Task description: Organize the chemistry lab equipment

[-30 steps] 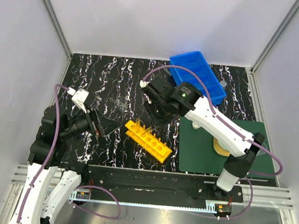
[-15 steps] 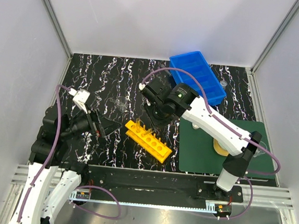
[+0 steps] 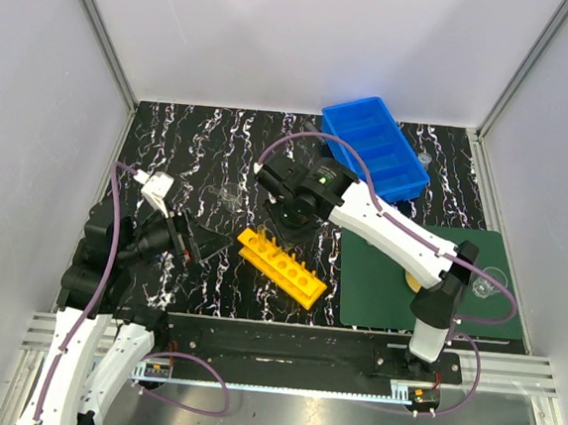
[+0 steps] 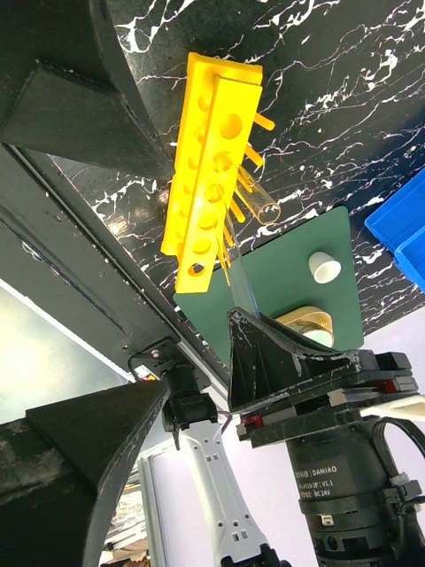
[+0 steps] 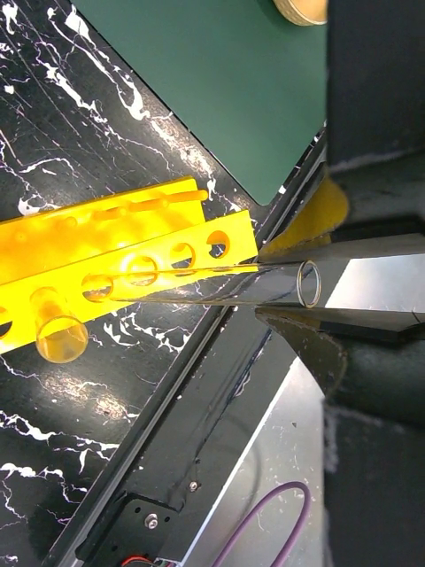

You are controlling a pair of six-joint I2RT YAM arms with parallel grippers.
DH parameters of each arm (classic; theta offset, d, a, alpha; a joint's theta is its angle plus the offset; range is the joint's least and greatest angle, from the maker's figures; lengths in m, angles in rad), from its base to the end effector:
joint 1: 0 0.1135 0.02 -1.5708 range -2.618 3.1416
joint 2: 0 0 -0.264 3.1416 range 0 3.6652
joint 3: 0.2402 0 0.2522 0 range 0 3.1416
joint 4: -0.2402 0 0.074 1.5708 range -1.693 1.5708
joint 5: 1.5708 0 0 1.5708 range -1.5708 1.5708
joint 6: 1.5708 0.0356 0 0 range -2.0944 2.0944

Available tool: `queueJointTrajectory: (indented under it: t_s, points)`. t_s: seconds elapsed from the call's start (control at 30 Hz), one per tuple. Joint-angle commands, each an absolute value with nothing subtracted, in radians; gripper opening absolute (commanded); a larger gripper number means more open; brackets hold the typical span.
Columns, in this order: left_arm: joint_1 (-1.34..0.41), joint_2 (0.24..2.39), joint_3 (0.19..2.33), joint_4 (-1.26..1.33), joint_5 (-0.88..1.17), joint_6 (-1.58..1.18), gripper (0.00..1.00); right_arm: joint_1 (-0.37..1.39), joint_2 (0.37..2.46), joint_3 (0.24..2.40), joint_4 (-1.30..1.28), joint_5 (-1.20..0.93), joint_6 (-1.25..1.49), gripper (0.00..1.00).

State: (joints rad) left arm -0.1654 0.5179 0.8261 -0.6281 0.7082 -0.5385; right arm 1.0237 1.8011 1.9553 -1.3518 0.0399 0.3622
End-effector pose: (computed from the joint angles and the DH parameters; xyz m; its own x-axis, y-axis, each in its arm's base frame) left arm 0.0965 -0.0396 0.3439 -0.6428 -0.2876 -0.7100 0.4711 0.5824 -0.6624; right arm 0.1849 0.3008 0.3654 -0.7527 -0.5551 -0.3541 -0.6193 0.7795 0.0944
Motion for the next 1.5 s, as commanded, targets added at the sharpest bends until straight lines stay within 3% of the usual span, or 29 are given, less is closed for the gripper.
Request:
queueJointTrajectory:
  t_s: [0.0,0.83,1.47]
  points:
    - [-0.163,0.511,0.828,-0.604,0.744,-0.517,0.99,1.042,1.832,2.023,-1.592,0.041,0.348,0.00]
    - [-0.161,0.508,0.836,-0.627,0.744,-0.500,0.99,1.060,1.916,2.126,-1.514,0.067,0.387,0.05]
    - [-0.161,0.500,0.828,-0.627,0.747,-0.505,0.99,1.069,1.951,2.189,-1.511,0.086,0.393,0.31]
